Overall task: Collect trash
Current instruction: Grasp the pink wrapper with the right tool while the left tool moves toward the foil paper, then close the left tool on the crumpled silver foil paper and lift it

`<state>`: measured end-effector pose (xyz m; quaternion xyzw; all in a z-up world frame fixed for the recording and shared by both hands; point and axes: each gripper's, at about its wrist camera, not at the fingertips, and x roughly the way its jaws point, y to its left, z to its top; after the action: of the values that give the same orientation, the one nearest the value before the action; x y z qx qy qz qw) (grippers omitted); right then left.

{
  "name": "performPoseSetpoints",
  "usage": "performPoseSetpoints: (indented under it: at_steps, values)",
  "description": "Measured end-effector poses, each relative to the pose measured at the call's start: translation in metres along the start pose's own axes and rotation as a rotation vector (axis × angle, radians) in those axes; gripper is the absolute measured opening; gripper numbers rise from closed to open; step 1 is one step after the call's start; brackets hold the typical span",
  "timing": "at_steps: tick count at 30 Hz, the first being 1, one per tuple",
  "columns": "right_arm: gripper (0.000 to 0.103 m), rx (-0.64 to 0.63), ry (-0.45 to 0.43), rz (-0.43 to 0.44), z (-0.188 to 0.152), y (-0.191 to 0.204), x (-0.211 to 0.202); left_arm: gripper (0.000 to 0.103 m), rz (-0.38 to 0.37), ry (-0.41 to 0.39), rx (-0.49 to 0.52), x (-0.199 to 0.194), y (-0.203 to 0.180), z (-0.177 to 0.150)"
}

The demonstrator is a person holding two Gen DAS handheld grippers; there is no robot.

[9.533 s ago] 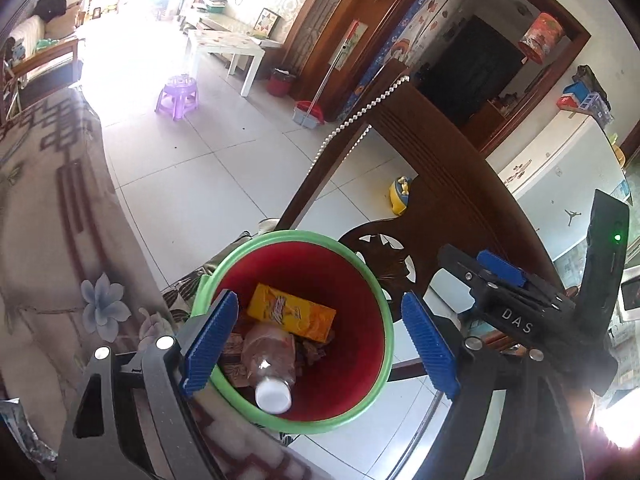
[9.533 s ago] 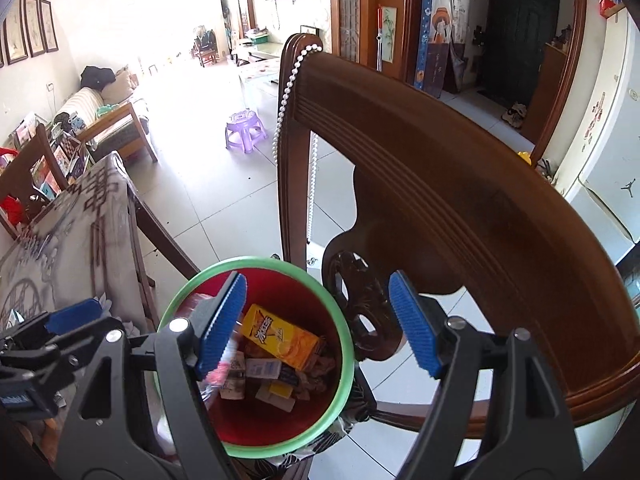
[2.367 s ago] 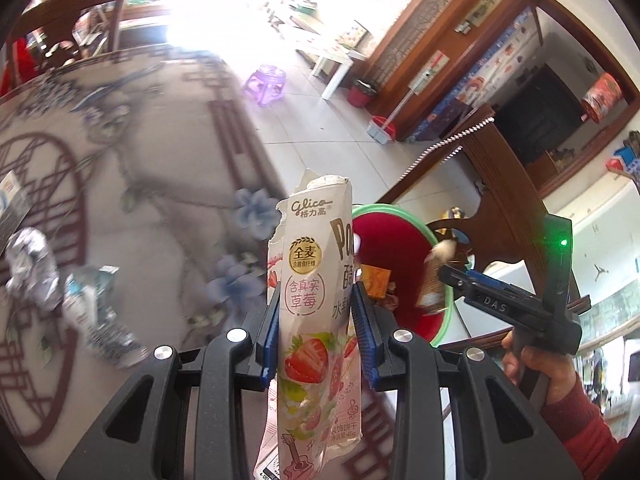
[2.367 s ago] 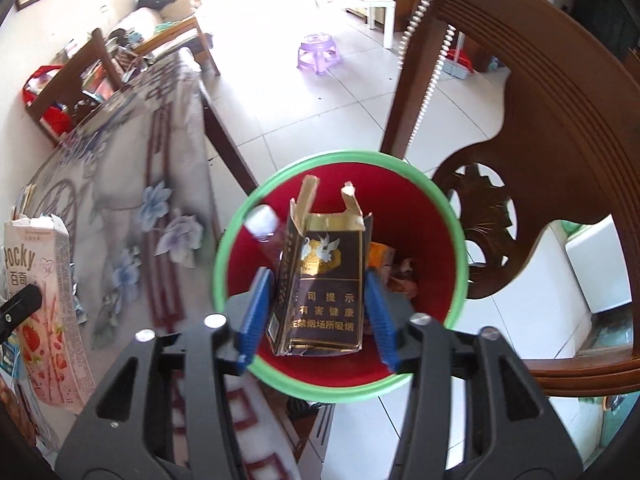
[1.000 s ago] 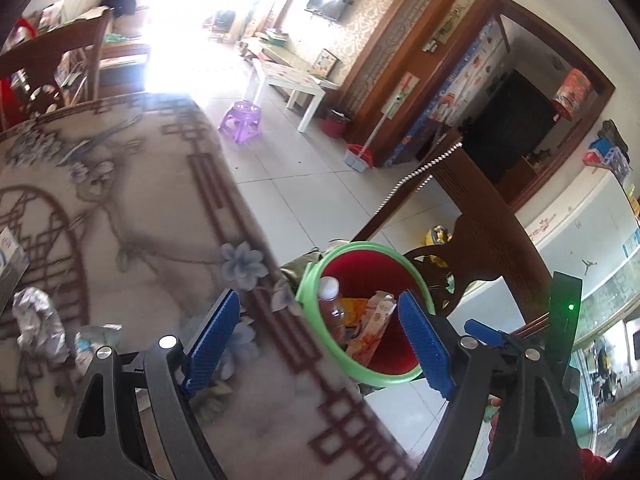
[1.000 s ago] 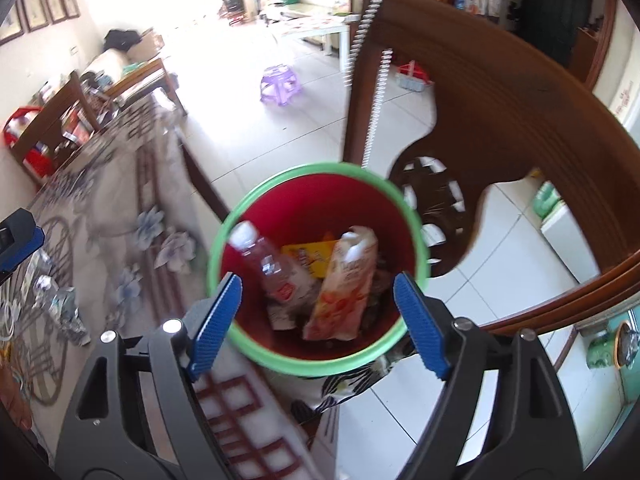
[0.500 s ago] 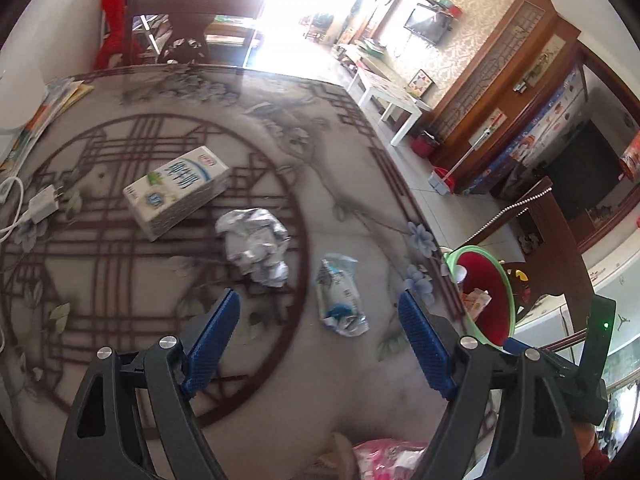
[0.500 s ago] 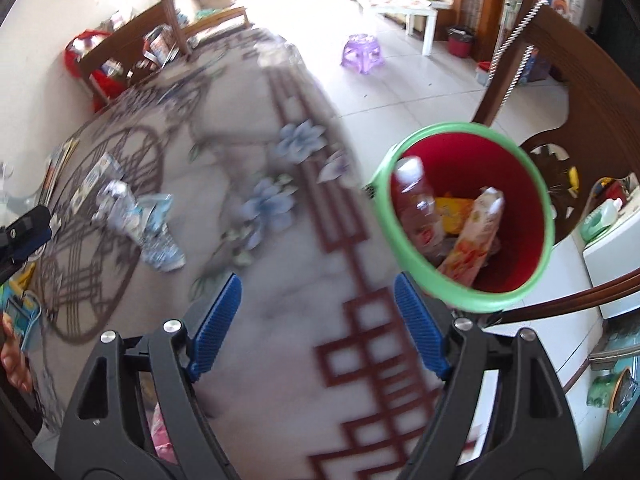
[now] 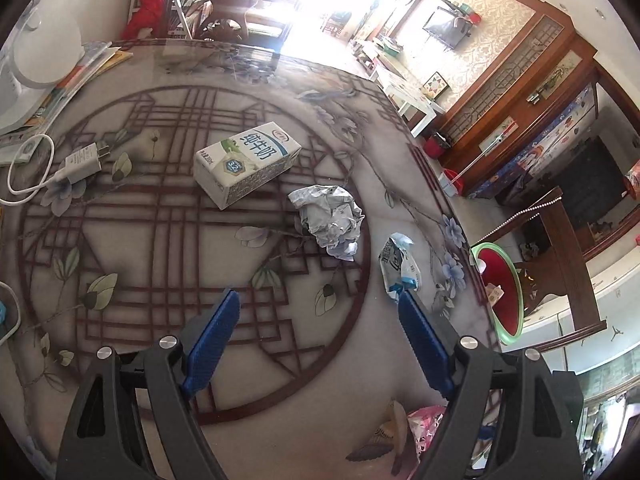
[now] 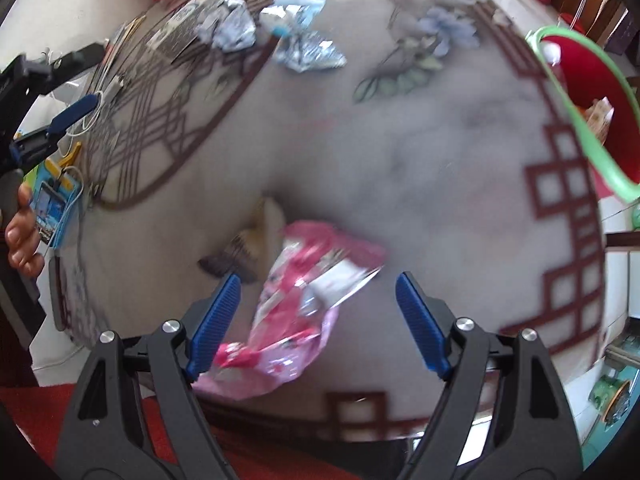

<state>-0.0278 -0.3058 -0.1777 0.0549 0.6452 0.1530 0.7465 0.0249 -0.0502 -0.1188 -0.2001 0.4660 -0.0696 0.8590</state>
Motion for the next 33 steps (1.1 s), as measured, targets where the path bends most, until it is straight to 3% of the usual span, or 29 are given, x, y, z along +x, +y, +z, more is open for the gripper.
performPoseSetpoints:
  at_steps: [1, 6, 18, 22, 27, 29, 31, 32, 33]
  values:
    - [0.066, -0.016, 0.007, -0.005, -0.002, 0.006, 0.003, 0.077, -0.006, 0.002, 0.003, 0.001, 0.001, 0.000]
    - [0.017, -0.032, -0.004, -0.013, -0.004, 0.021, 0.007, 0.077, -0.042, 0.004, 0.025, 0.005, -0.004, 0.004]
    - [0.015, 0.010, -0.192, -0.084, 0.035, 0.019, -0.029, 0.075, -0.068, 0.046, -0.054, 0.046, -0.001, 0.033]
    - [0.015, 0.024, -0.213, -0.085, 0.049, 0.014, -0.033, 0.075, -0.089, 0.070, -0.051, 0.072, -0.012, 0.046]
    - [0.015, 0.022, -0.204, -0.083, 0.059, 0.012, -0.032, 0.074, -0.063, 0.087, -0.041, 0.108, -0.024, 0.063]
    - [0.015, 0.015, -0.194, -0.083, 0.062, 0.015, -0.028, 0.066, -0.057, 0.104, -0.047, 0.118, -0.025, 0.066]
    - [0.015, 0.011, -0.185, -0.082, 0.063, 0.015, -0.025, 0.050, -0.056, 0.119, -0.043, 0.126, -0.026, 0.067]
    - [0.015, 0.009, -0.182, -0.081, 0.064, 0.016, -0.024, 0.037, -0.062, 0.129, -0.041, 0.129, -0.026, 0.067]
    - [0.015, 0.008, -0.179, -0.080, 0.065, 0.017, -0.023, 0.032, -0.076, 0.143, -0.045, 0.132, -0.025, 0.066]
